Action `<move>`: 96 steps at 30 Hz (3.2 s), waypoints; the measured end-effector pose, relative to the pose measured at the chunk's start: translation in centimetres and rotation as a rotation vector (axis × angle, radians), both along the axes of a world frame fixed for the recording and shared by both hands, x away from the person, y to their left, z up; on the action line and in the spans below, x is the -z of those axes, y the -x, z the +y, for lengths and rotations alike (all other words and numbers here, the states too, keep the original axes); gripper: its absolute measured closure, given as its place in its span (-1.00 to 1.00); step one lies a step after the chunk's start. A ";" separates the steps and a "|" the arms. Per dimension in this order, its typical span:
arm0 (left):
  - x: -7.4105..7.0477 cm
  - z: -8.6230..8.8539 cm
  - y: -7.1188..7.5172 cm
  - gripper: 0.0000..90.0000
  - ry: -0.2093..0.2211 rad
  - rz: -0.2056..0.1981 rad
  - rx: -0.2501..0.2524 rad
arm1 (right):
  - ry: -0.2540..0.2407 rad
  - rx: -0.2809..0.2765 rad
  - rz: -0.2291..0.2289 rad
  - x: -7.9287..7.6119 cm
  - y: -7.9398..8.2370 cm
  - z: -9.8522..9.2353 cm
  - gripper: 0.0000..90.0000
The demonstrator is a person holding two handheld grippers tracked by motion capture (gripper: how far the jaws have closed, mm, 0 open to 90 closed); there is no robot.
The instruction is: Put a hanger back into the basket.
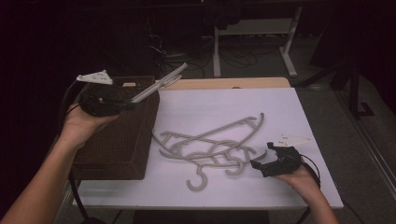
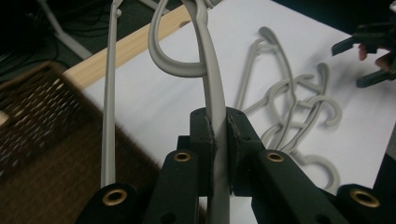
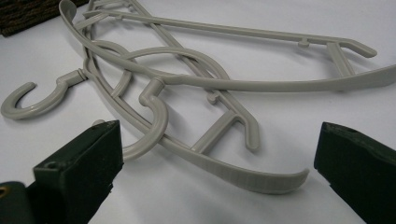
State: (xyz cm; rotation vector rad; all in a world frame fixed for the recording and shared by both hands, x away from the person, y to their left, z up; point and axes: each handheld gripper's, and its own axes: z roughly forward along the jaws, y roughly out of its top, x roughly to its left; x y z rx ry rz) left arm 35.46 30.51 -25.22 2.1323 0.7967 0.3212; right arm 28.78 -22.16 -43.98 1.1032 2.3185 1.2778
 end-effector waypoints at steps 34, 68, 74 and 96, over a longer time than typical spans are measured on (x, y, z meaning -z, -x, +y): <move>7.6 11.2 -0.5 0.84 -0.003 0.113 -0.128 | 0.001 0.020 -0.001 0.0 -0.2 -0.3 -0.98; 8.7 12.3 -1.2 -0.29 0.127 0.112 -0.143 | 0.001 0.020 -0.005 0.0 -0.1 -0.2 -0.98; 7.7 10.5 -1.2 -0.51 0.154 0.088 -0.099 | -0.001 0.023 -0.005 -0.1 -0.2 -0.3 -0.98; 4.9 0.3 0.7 -0.86 0.213 0.014 0.063 | 0.000 0.003 -0.008 -0.2 -0.3 -0.1 -0.98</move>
